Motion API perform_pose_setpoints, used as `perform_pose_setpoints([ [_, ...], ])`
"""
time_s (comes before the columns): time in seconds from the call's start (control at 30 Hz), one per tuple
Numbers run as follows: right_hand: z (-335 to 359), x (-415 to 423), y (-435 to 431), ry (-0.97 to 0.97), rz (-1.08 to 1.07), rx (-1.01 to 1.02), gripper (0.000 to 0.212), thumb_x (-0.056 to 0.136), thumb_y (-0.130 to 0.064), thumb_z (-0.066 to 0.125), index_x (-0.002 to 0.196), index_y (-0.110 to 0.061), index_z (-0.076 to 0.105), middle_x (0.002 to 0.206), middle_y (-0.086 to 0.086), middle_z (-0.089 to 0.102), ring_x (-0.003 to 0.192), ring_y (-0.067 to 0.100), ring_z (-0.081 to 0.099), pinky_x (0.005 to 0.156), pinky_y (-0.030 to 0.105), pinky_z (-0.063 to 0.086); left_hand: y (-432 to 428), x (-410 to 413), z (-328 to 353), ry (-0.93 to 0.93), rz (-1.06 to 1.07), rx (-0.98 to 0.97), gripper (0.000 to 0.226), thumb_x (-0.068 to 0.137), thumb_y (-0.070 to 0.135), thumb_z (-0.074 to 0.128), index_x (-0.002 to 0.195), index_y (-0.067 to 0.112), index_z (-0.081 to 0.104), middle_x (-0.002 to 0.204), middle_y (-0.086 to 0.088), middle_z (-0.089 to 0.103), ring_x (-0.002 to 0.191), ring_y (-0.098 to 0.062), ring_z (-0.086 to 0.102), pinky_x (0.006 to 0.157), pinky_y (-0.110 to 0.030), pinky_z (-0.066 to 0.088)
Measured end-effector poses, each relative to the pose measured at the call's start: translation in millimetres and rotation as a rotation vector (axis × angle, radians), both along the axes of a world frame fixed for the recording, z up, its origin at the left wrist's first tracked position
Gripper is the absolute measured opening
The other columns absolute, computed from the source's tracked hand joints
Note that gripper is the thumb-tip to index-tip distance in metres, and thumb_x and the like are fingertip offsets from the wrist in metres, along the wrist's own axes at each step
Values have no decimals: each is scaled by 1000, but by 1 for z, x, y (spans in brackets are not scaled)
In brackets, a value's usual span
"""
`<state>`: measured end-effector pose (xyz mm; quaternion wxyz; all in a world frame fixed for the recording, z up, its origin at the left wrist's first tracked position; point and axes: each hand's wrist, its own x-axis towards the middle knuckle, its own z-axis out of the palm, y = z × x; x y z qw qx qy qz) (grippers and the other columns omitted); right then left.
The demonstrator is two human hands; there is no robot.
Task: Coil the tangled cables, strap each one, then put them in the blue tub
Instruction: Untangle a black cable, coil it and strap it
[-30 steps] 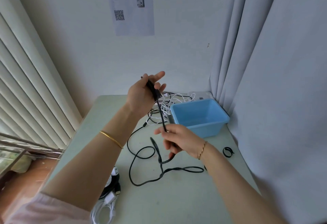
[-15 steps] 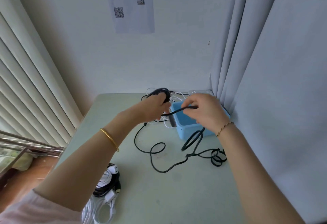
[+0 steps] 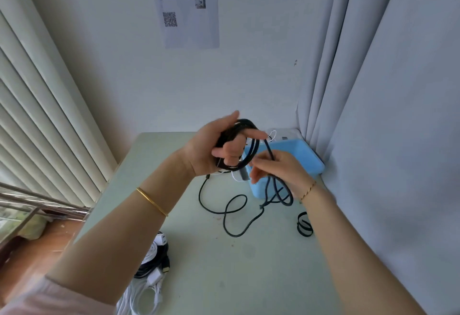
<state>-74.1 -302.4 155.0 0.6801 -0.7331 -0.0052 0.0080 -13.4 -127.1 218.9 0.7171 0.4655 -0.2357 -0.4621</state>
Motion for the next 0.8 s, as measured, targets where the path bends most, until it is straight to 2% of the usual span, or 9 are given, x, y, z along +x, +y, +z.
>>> perform_pose_setpoints([
  [0.1, -20, -3, 8, 53, 182, 266, 19, 92, -12, 53, 82, -1, 63, 59, 11, 59, 47, 18, 52, 75, 38, 55, -3, 7, 0, 175, 167, -215, 55, 100, 35, 20, 115, -7, 52, 47, 6, 43, 31, -5, 25, 40, -17, 39],
  [0.17, -29, -4, 15, 108, 209, 447, 34, 93, -34, 49, 78, -6, 63, 52, 5, 47, 40, 11, 33, 57, 30, 51, -2, 13, 0, 232, 295, -316, 50, 101, 32, 21, 113, -6, 50, 56, 5, 51, 33, -6, 32, 45, -18, 45],
  [0.23, -35, -4, 21, 158, 154, 633, 52, 89, -53, 38, 82, -8, 62, 51, 1, 40, 37, 7, 21, 39, 19, 26, -1, 19, 1, 230, 423, -371, 44, 103, 31, 23, 106, -3, 50, 66, 2, 63, 36, -8, 36, 54, -20, 50],
  [0.3, -39, -3, 23, 178, 86, 735, 62, 88, -60, 28, 89, -7, 60, 53, 1, 41, 35, 3, 18, 39, 18, 11, 1, 26, 1, 203, 544, -404, 41, 104, 30, 23, 92, 2, 51, 77, -2, 69, 40, -9, 39, 67, -25, 53],
  [0.4, -37, -6, 26, 216, 45, 562, 55, 95, -53, 30, 84, -8, 59, 58, 3, 47, 34, 3, 17, 38, 18, 8, 4, 37, -3, 137, 695, -425, 34, 105, 28, 25, 85, 9, 45, 81, -5, 71, 42, -10, 42, 81, -27, 47],
  [0.47, -32, -13, 26, 188, 35, 276, 34, 97, -33, 44, 77, -9, 58, 63, 4, 48, 35, 4, 20, 38, 18, 12, 11, 49, -4, 100, 798, -439, 27, 105, 25, 29, 84, 14, 42, 77, -5, 71, 43, -10, 43, 77, -25, 40],
  [0.53, -26, -20, 23, 125, 33, 127, 28, 96, -22, 50, 73, -9, 58, 62, 3, 45, 38, 6, 24, 39, 17, 16, 23, 61, -4, 63, 902, -382, 21, 104, 23, 34, 85, 16, 40, 76, -5, 71, 45, -12, 44, 70, -24, 41],
  [0.67, -6, -29, 25, 19, -8, 48, 39, 96, -28, 49, 60, -15, 55, 53, -1, 40, 42, 8, 29, 43, 17, 20, 32, 57, -11, -191, 981, -110, 18, 103, 21, 38, 87, 16, 42, 82, -4, 71, 53, -12, 47, 50, -22, 41],
  [0.8, 22, -32, 31, -102, -15, 83, 32, 81, -33, 56, 56, -15, 46, 48, -6, 33, 44, 10, 25, 45, 22, 20, 24, 42, -21, -682, 827, 327, 13, 100, 15, 41, 110, 10, 49, 83, -3, 69, 53, -7, 49, 55, -19, 43],
])
